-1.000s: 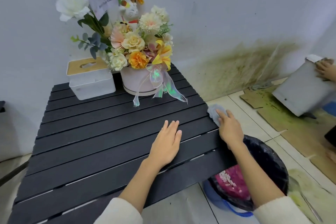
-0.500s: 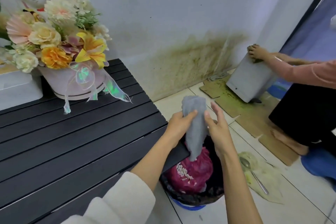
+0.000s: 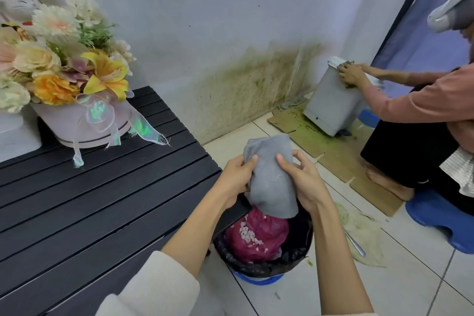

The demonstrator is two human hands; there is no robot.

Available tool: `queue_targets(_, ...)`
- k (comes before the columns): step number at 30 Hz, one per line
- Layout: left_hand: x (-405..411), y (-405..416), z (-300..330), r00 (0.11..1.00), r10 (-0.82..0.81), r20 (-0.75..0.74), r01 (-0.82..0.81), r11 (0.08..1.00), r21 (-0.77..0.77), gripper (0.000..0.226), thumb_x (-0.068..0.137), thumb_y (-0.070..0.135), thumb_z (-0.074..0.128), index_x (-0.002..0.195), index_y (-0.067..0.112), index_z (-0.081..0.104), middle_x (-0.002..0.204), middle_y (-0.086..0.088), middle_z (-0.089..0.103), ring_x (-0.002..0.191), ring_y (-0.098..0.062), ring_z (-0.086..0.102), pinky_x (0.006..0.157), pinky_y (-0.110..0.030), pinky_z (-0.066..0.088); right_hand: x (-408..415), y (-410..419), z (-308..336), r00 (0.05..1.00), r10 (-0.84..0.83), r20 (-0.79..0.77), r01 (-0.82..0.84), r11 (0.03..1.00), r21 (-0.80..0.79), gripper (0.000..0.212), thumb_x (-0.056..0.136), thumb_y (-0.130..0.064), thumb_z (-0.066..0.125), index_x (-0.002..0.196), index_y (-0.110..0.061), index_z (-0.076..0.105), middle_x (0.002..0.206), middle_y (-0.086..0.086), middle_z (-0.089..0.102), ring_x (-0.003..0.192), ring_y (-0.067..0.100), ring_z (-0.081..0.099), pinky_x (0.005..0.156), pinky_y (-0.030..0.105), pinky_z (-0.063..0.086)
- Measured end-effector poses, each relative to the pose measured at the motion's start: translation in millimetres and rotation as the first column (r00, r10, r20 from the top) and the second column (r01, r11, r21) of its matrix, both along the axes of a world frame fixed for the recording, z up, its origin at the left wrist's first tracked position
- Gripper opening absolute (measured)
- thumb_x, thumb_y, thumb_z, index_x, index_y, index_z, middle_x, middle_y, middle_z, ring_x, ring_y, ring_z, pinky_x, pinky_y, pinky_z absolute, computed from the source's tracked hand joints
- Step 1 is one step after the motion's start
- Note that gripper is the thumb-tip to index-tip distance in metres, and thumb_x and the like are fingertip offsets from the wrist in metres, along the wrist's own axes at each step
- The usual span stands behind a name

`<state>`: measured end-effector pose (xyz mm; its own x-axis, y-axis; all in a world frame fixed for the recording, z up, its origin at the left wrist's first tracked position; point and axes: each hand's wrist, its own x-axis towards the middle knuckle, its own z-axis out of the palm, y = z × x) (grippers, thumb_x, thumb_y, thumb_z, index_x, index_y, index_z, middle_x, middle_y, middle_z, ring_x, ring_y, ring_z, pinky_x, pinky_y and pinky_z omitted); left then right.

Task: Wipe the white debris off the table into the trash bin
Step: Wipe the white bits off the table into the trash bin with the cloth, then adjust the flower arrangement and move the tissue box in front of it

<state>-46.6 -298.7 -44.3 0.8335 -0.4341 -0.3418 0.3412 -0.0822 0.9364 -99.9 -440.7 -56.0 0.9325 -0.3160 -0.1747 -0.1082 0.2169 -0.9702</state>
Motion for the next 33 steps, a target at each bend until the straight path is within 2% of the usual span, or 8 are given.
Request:
queue_targets(5, 10.2, 43.7, 14.4, 0.993, 0.113, -0.025, -0.113, 0.994, -0.005, 0.031, 0.100, 0.035, 0.033, 0.111, 0.021, 0.059, 0.101, 0.000, 0.069, 0.096, -0.020, 0.065, 0.076, -0.039, 0.056, 28.8, 43.4, 23.3, 0.998, 0.055, -0.025, -0.057, 0.995, -0.077, 0.010, 0.086, -0.027, 0.066, 0.088, -0.017, 0.064, 0.082, 0.011, 0.073, 0.073, 0.023, 0.071, 0.065, 0.033, 0.058)
queue_targets(8, 12.9, 78.9, 7.2, 0.976, 0.215, -0.021, -0.209, 0.967, 0.144, 0.036, 0.099, 0.031, 0.038, 0.110, 0.006, 0.062, 0.095, -0.009, 0.070, 0.086, -0.022, 0.066, 0.071, -0.035, 0.054, 42.6, 82.6, 20.0, 0.996, 0.032, -0.088, -0.061, 0.933, -0.354, 0.024, 0.090, -0.033, 0.059, 0.108, -0.018, 0.064, 0.105, 0.013, 0.069, 0.097, 0.028, 0.065, 0.084, 0.036, 0.052)
queue_targets(10, 13.7, 99.4, -4.7, 0.981, 0.180, 0.074, -0.194, 0.886, 0.421, 0.041, 0.097, 0.032, 0.038, 0.117, 0.001, 0.056, 0.111, -0.016, 0.064, 0.098, -0.027, 0.059, 0.088, -0.037, 0.049, 46.9, 108.7, 8.6, 0.982, 0.012, -0.188, -0.130, 0.767, -0.628, 0.040, 0.093, -0.039, 0.051, 0.128, -0.020, 0.053, 0.126, 0.012, 0.058, 0.117, 0.030, 0.052, 0.097, 0.037, 0.041)
queue_targets(12, 17.7, 114.4, -12.9, 0.975, 0.085, 0.206, -0.207, 0.689, 0.695, 0.054, 0.096, 0.036, 0.038, 0.135, -0.001, 0.037, 0.136, -0.022, 0.044, 0.120, -0.034, 0.043, 0.099, -0.039, 0.040, 46.2, 129.5, -5.2, 0.959, -0.055, -0.278, -0.206, 0.539, -0.816, 0.046, 0.095, -0.044, 0.040, 0.139, -0.028, 0.038, 0.142, 0.011, 0.041, 0.130, 0.034, 0.035, 0.106, 0.051, 0.026)
queue_targets(15, 24.8, 127.0, -18.5, 0.879, -0.089, 0.469, -0.356, 0.532, 0.769, 0.064, 0.095, 0.037, 0.039, 0.147, 0.012, 0.011, 0.153, -0.014, 0.014, 0.134, -0.036, 0.020, 0.105, -0.048, 0.030, 43.0, 148.3, -32.1, 0.976, 0.012, -0.218, -0.212, 0.291, -0.933, 0.047, 0.098, -0.047, 0.026, 0.144, -0.039, 0.022, 0.159, -0.001, 0.014, 0.145, 0.031, 0.008, 0.112, 0.060, 0.004)
queue_targets(19, 24.7, 131.5, -40.6, 0.857, -0.433, 0.279, -0.079, 0.424, 0.902, 0.051, 0.099, 0.041, 0.014, 0.149, 0.030, 0.006, 0.159, 0.009, -0.003, 0.146, -0.026, -0.005, 0.114, -0.054, 0.004, 39.4, 157.6, -60.8, 0.955, 0.140, -0.260, -0.271, 0.065, -0.961, 0.047, 0.099, -0.049, 0.013, 0.146, -0.044, 0.013, 0.161, -0.006, 0.006, 0.148, 0.025, 0.002, 0.115, 0.054, 0.000)
queue_targets(22, 24.3, 138.7, -33.0, 0.876, -0.434, 0.211, -0.010, 0.422, 0.907, 0.053, 0.099, 0.043, 0.011, 0.149, 0.031, 0.001, 0.160, 0.004, -0.005, 0.145, -0.028, -0.016, 0.113, -0.057, -0.005, 40.3, 155.3, -58.4, 0.948, 0.130, -0.291, -0.299, 0.047, -0.953, 0.047, 0.099, -0.049, 0.013, 0.146, -0.044, 0.013, 0.161, -0.007, 0.006, 0.148, 0.025, 0.000, 0.114, 0.057, -0.001)
queue_targets(33, -36.7, 218.8, 61.4, 0.870, -0.261, 0.419, -0.286, 0.424, 0.859, 0.055, 0.097, 0.047, 0.018, 0.149, 0.031, 0.007, 0.160, 0.004, 0.002, 0.146, -0.029, -0.010, 0.113, -0.059, 0.003, -6.9, 213.5, 35.8, 0.928, 0.335, -0.165, -0.259, 0.258, -0.931, 0.046, 0.100, -0.047, 0.021, 0.145, -0.044, 0.017, 0.160, -0.006, 0.012, 0.148, 0.029, -0.002, 0.111, 0.065, -0.004)
